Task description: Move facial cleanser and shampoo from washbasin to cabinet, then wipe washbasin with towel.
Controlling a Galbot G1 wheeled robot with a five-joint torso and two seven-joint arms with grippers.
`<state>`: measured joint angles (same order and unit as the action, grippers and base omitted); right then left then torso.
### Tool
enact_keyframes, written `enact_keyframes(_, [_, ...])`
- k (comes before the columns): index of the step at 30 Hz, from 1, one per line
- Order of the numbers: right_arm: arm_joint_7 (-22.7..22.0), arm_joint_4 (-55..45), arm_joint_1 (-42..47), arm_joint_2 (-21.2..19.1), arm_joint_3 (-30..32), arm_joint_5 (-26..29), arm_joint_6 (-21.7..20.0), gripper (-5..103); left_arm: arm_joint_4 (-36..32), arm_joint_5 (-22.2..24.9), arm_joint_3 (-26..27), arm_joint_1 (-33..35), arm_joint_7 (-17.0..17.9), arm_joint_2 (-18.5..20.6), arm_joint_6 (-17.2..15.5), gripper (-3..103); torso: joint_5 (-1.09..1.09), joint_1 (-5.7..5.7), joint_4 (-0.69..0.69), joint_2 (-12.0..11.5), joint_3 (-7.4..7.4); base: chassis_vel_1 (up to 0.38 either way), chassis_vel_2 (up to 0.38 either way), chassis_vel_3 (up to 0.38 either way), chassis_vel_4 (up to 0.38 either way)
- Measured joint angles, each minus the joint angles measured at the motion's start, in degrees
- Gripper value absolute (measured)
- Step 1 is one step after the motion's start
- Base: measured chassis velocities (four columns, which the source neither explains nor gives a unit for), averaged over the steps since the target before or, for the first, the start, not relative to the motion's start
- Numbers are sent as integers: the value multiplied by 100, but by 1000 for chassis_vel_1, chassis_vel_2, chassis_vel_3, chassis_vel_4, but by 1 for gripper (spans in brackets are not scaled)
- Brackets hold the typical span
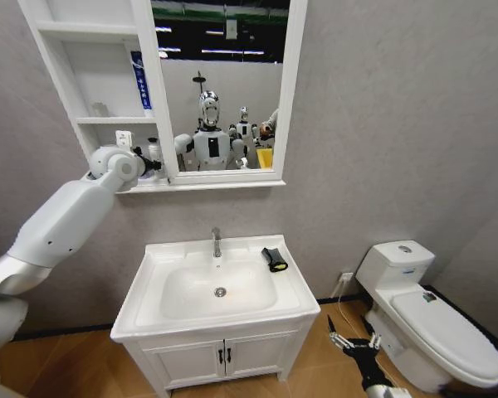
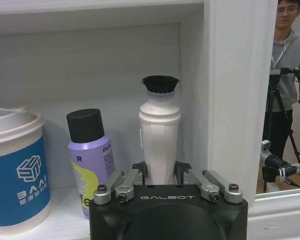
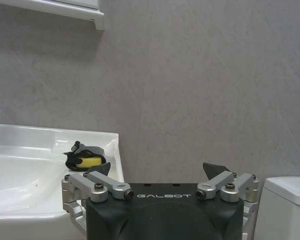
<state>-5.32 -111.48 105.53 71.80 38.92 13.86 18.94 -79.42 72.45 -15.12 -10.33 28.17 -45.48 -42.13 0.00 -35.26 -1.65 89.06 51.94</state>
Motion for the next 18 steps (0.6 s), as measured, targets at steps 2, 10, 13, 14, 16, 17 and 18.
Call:
enact_keyframes(2, [-1, 0, 0, 3, -1, 1, 0, 100, 19, -40, -3, 8, -23, 0, 1, 30, 0, 0, 0, 0, 0, 0, 0, 0, 0])
enact_keyframes(10, [-1, 12, 3, 4, 13, 15, 9, 100, 68, -120, 45, 73, -49, 26, 5, 49, 0, 1, 0, 0, 0, 0, 0, 0, 0])
enact_keyframes(13, [-1, 21, -6, 6, 23, 27, 9, 100, 12, -114, 78, 122, -57, 73, 6, 60, -1, 1, 0, 0, 0, 0, 0, 0, 0])
enact_keyframes(14, [-1, 29, -16, 4, 27, 37, 9, 100, -35, -96, 95, 142, -57, 108, 6, 66, -1, 0, 0, 0, 0, 0, 0, 0, 0])
enact_keyframes(16, [-1, 34, -39, -4, 33, 53, 4, 100, -111, -62, 117, 173, -57, 170, 6, 71, 0, 1, -1, 0, 0, 0, 0, 0, 0])
enact_keyframes(17, [-3, 35, -58, -13, 39, 73, -6, 100, -193, -17, 138, 205, -51, 235, 5, 76, 0, 1, 0, 0, 0, 0, 0, 0, 0])
enact_keyframes(18, [-8, 34, -83, -34, 44, 95, -23, 100, -321, 45, 185, 263, -45, 336, 6, 82, 0, 1, 0, 0, 0, 0, 0, 0, 0])
